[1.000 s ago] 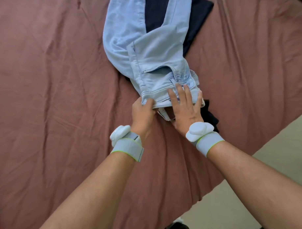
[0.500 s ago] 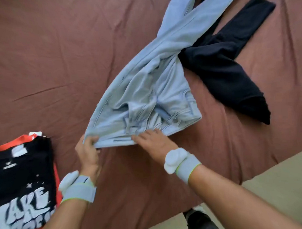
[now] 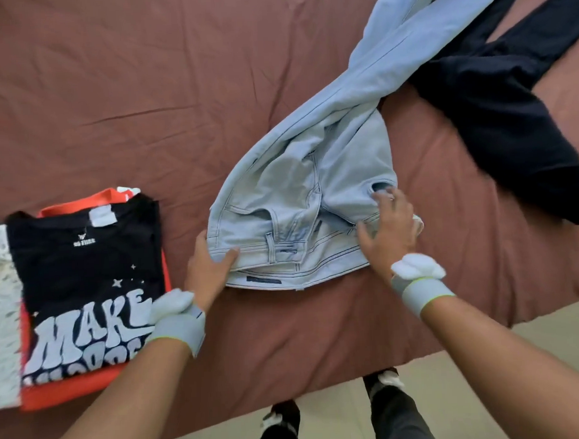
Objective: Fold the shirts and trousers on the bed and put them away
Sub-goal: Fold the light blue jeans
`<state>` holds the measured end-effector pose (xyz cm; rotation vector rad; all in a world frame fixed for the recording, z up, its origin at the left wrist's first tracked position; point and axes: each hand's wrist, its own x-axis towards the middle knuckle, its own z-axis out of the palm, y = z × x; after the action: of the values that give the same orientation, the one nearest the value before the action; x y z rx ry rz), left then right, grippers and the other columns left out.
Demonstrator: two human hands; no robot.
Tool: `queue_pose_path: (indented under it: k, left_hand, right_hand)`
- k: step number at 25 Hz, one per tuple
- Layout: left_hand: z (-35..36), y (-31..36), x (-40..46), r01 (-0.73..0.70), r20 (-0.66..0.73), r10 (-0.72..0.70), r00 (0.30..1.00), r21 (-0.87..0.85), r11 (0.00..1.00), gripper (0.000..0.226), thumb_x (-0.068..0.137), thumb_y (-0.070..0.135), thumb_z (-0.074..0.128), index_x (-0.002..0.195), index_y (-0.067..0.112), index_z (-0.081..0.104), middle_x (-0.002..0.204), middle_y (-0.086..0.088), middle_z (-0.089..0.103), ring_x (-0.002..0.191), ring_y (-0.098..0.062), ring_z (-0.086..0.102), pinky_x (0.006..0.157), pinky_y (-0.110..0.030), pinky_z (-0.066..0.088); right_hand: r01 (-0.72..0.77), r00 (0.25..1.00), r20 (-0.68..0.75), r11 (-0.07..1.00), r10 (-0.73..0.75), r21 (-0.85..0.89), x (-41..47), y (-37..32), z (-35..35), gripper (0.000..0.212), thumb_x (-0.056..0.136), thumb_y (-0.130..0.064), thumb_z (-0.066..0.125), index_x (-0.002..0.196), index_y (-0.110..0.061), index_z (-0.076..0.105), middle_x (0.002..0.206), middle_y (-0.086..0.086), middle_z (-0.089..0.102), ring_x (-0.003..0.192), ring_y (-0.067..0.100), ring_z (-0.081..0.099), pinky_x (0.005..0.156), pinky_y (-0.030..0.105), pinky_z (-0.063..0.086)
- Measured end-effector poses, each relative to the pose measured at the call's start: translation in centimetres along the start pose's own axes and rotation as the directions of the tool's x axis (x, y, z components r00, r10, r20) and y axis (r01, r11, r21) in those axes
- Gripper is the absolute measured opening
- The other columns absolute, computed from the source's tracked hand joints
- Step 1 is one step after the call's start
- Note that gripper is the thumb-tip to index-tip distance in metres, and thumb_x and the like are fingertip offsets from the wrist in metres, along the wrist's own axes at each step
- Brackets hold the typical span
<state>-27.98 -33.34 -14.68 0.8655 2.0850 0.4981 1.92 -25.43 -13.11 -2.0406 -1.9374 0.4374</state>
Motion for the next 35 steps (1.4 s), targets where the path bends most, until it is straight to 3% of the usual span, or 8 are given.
queue_pose_path:
  k: [5,10,17,20,23,26,31,35]
  left_hand:
    - [0.4,1.1,2.0,-0.111,-0.002,0.114,0.994,0.209,0.972,0.033,0.092,0.027,0.062,0.118,0.012,0.051,0.113,-0.016,0.067,0.106,-0.039,0.06,0.082,-0.041,0.047]
    - [-2.4,-0.2,2.2,-0.215,0.027,0.219,0.975,0.35,0.912,0.033,0.091,0.019,0.063,0.122,0.014,0.053,0.106,-0.02,0.067,0.098,-0.045,0.06,0.079,-0.044,0.047]
    - [-10.4,-5.0,2.6,-0.126,0.173,0.006,0.985,0.693,0.71,0.055,0.084,0.028,0.07,0.132,0.018,0.045,0.107,-0.016,0.065,0.101,-0.038,0.061,0.08,-0.043,0.05]
    - [-8.6,-0.9,4.4,-0.275,0.117,0.258,0.959,0.604,0.748,0.06,0.078,0.032,0.078,0.128,0.015,0.048,0.115,-0.014,0.061,0.111,-0.038,0.056,0.086,-0.047,0.049]
    - [-4.1,5.0,6.8,-0.439,0.153,0.429,0.89,0.536,0.721,0.059,0.083,0.036,0.073,0.132,0.014,0.048,0.129,-0.009,0.057,0.123,-0.033,0.049,0.097,-0.048,0.042]
    - [-0.8,8.4,10.1,-0.336,0.229,0.255,0.939,0.466,0.819,0.052,0.091,0.043,0.064,0.132,0.016,0.05,0.133,-0.008,0.058,0.123,-0.031,0.052,0.098,-0.041,0.043]
    - [-0.7,10.4,12.6,-0.323,0.432,0.098,0.897,0.486,0.812,0.033,0.085,0.051,0.068,0.1,0.021,0.068,0.093,-0.001,0.069,0.087,-0.023,0.063,0.07,-0.032,0.044]
    - [-0.9,9.4,11.3,-0.377,0.332,0.263,0.906,0.348,0.858,0.012,0.081,0.03,0.078,0.081,0.023,0.068,0.072,0.005,0.066,0.073,-0.019,0.063,0.067,-0.033,0.046]
  right_hand:
    - [-0.518,0.851,0.27,0.809,0.452,0.278,2.4,2.3,-0.2,0.068,0.083,-0.033,0.065,0.143,-0.027,0.033,0.134,0.008,0.053,0.12,0.032,0.05,0.097,0.037,0.039]
    - [-0.517,0.782,0.347,0.85,0.517,-0.102,-0.6,2.1,-0.5,0.035,0.088,-0.011,0.054,0.121,-0.007,0.044,0.115,0.026,0.059,0.104,0.044,0.057,0.073,0.036,0.036]
    - [-0.413,0.421,0.758,0.85,0.497,-0.328,-13.9,-4.1,4.0,0.06,0.092,-0.038,0.058,0.133,-0.001,0.038,0.138,0.015,0.048,0.127,0.03,0.05,0.1,0.032,0.041]
    - [-0.392,0.592,0.663,0.882,0.459,-0.26,-9.0,-3.8,1.9,0.09,0.07,-0.055,0.076,0.133,-0.005,0.036,0.135,0.012,0.042,0.123,0.033,0.048,0.099,0.037,0.042]
    - [-0.323,0.762,0.541,0.933,0.356,-0.16,-1.7,-2.7,-1.3,0.094,0.062,-0.034,0.088,0.131,-0.005,0.033,0.134,0.015,0.038,0.123,0.035,0.043,0.1,0.039,0.039]
    - [-0.354,0.744,0.637,0.928,0.2,0.121,6.7,-2.7,-3.4,0.081,0.068,-0.02,0.082,0.134,-0.008,0.037,0.126,0.011,0.049,0.112,0.026,0.053,0.083,0.033,0.048]
    - [-0.615,0.757,0.361,0.409,0.545,0.674,21.1,-1.4,-2.4,0.069,0.058,-0.04,0.08,0.111,-0.015,0.043,0.105,0.003,0.055,0.091,0.021,0.057,0.069,0.034,0.051]
    - [-0.549,0.79,0.238,0.479,0.565,0.685,25.7,-1.5,-0.2,0.015,0.072,-0.008,0.059,0.076,-0.022,0.057,0.083,0.005,0.062,0.079,0.025,0.061,0.066,0.033,0.05]
